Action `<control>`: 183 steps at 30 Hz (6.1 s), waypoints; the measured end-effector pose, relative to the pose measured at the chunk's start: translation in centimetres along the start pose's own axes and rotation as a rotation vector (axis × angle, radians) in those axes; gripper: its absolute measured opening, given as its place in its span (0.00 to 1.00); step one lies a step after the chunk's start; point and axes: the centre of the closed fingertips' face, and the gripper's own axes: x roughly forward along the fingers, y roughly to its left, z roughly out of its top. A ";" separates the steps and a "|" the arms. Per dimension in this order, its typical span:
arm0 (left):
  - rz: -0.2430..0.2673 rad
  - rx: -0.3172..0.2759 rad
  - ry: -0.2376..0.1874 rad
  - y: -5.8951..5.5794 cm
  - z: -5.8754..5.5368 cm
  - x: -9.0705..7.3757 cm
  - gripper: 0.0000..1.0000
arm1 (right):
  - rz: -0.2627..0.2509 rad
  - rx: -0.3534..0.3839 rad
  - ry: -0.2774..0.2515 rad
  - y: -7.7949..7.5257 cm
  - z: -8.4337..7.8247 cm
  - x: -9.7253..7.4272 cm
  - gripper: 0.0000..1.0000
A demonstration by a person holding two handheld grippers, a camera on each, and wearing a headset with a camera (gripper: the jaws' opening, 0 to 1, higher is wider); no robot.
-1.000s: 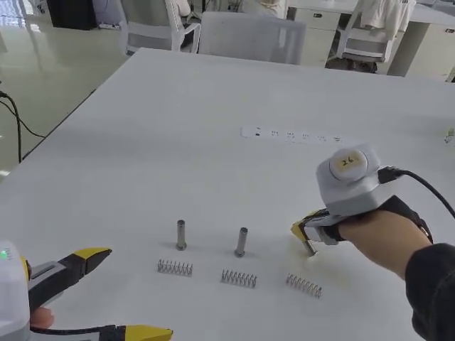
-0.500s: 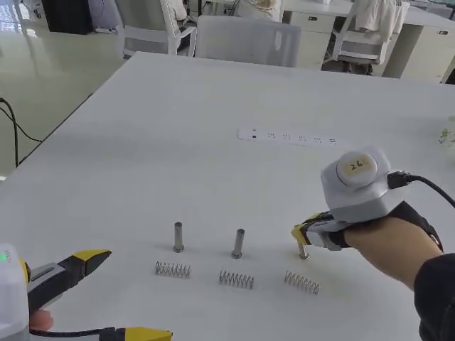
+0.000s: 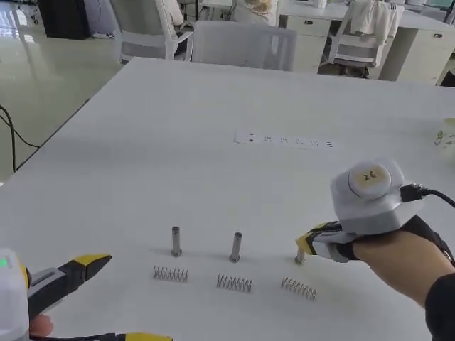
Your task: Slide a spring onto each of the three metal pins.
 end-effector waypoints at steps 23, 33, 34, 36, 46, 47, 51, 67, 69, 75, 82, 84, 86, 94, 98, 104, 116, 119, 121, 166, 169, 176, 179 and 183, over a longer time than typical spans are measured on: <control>-0.003 0.003 0.006 -0.4 -0.1 0.0 0.94 | 0.022 -0.038 -0.015 0.4 -0.7 0.1 0.06; -0.002 0.002 0.007 -0.3 -0.2 0.0 0.94 | 0.025 -0.040 0.001 0.2 -1.7 0.0 0.11; -0.002 0.003 0.008 -0.3 -0.2 0.0 0.94 | 0.025 -0.037 0.004 0.2 -1.9 -0.1 0.11; -0.003 0.002 0.008 -0.4 -0.2 0.0 0.94 | 0.025 -0.035 0.007 0.2 -2.2 -0.2 0.12; -0.007 0.001 0.007 -0.5 -0.2 0.2 0.94 | 0.061 -0.030 0.017 0.9 -3.1 -0.7 0.14; -0.008 0.001 0.007 -0.5 -0.2 0.2 0.94 | 0.068 -0.032 0.019 1.0 -3.2 -0.8 0.14; -0.007 0.000 0.008 -0.5 -0.2 0.2 0.94 | 0.109 -0.049 0.022 2.0 -3.4 -1.0 0.15; -0.008 -0.001 0.010 -0.5 -0.3 0.2 0.94 | 0.166 -0.141 0.129 3.8 -5.7 -0.3 0.12; -0.008 -0.001 0.010 -0.6 -0.4 0.2 0.94 | 0.166 -0.155 0.140 3.8 -5.9 -0.2 0.12; -0.008 -0.002 0.010 -0.5 -0.4 0.2 0.94 | 0.171 -0.168 0.164 3.8 -6.5 -0.2 0.10; -0.013 0.000 0.010 -0.6 -0.3 0.3 0.94 | 0.173 -0.173 0.171 3.8 -6.8 -0.1 0.08; -0.014 0.002 0.011 -0.6 -0.3 0.3 0.94 | 0.168 -0.208 0.174 3.9 -6.9 -0.1 0.08; -0.016 0.003 0.010 -0.7 -0.2 0.3 0.94 | 0.167 -0.223 0.180 4.0 -6.9 -0.1 0.08; -0.026 0.009 0.012 -1.0 0.0 0.3 0.93 | 0.168 -0.193 0.152 4.0 -5.8 -0.7 0.08; -0.039 0.015 0.016 -1.3 0.0 0.5 0.92 | 0.176 -0.184 0.144 4.4 -5.8 -0.8 0.08; -0.062 0.033 0.020 -1.8 0.0 0.8 0.87 | 0.181 -0.195 0.134 4.9 -5.5 -1.1 0.08; -0.143 0.094 0.042 -2.6 0.9 2.1 0.75 | 0.213 -0.224 0.110 6.3 -4.5 -1.2 0.07; -0.167 0.114 0.050 -2.9 1.0 2.7 0.72 | 0.222 -0.232 0.107 6.6 -4.3 -1.2 0.08; -0.184 0.129 0.060 -3.2 0.9 3.0 0.70 | 0.229 -0.236 0.107 6.8 -4.3 -1.3 0.08; -0.425 0.274 0.177 -7.0 -1.3 8.0 0.32 | 0.416 -0.491 0.159 13.6 -2.8 -1.3 0.08; -0.429 0.281 0.184 -7.1 -1.5 8.0 0.30 | 0.427 -0.501 0.159 13.9 -2.8 -1.3 0.08; -0.439 0.296 0.185 -7.3 -1.7 8.0 0.23 | 0.457 -0.530 0.162 14.6 -2.9 -1.5 0.08; -0.445 0.304 0.186 -7.5 -1.7 8.0 0.20 | 0.471 -0.542 0.159 14.9 -2.9 -1.7 0.08; -0.452 0.308 0.199 -7.6 -2.0 7.9 0.15 | 0.489 -0.555 0.151 15.3 -2.7 -2.0 0.08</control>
